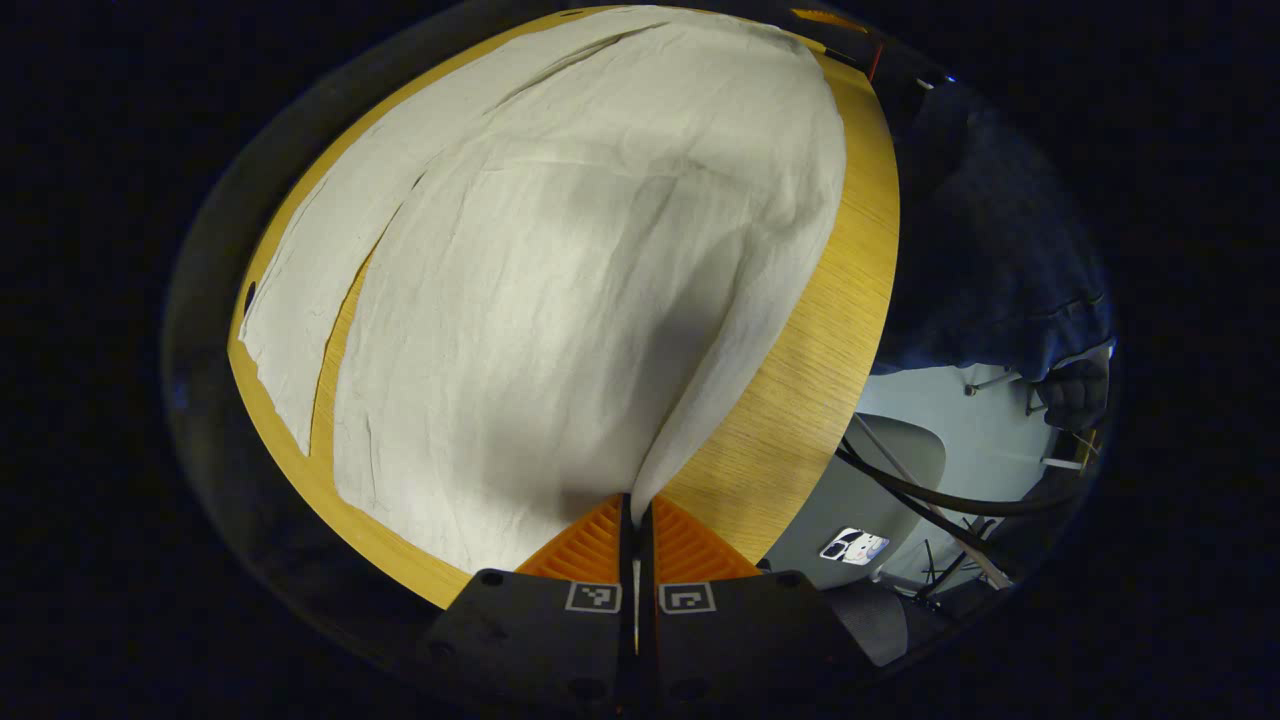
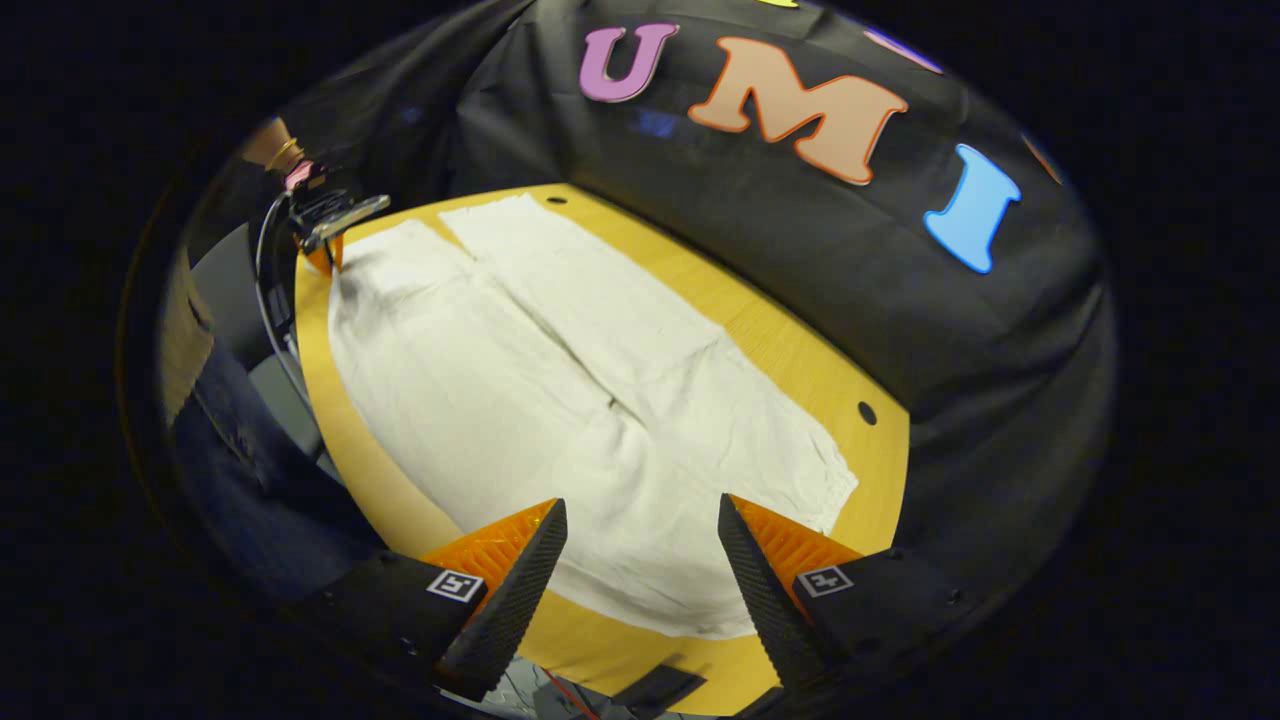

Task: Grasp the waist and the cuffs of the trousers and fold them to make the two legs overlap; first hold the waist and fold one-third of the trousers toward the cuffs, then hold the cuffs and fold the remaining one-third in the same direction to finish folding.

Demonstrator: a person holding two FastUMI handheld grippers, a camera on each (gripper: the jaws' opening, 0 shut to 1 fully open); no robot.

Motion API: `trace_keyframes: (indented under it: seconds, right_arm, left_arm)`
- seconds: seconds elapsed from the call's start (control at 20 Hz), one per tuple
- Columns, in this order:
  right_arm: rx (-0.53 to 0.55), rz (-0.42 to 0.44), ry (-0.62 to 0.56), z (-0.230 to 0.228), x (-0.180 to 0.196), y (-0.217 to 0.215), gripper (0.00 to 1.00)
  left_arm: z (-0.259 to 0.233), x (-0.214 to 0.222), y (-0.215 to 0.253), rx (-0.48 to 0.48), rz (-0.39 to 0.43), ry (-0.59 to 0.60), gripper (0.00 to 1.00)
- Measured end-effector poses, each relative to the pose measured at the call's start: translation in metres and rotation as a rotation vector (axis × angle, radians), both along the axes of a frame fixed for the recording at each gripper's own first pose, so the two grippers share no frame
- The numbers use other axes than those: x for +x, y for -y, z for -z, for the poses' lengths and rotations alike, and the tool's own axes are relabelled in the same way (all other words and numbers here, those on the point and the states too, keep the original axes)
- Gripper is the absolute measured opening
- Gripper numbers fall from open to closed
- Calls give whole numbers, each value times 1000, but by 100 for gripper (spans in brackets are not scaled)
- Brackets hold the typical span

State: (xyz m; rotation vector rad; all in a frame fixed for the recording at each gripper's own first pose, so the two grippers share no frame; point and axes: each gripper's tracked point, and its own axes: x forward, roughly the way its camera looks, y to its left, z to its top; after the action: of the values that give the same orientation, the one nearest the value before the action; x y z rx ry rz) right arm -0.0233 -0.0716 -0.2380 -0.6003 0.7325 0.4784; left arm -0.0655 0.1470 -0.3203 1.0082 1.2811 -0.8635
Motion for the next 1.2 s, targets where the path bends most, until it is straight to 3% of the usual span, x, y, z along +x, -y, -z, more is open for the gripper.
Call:
trace_keyframes:
  seconds: [0.25,0.55,0.9,1.2]
  right_arm:
    - [-167,-181,-212,48,-21,40,98]
    - [-329,-303,-379,95,-34,72,98]
    - [-373,-323,-490,119,-31,83,98]
    - [-386,-318,-551,126,-33,84,89]
  left_arm:
    - [0,0,0,11,-22,-5,0]
    - [0,1,-2,22,-41,8,0]
    - [3,2,-6,27,-55,11,0]
    - [4,2,-6,28,-59,1,0]
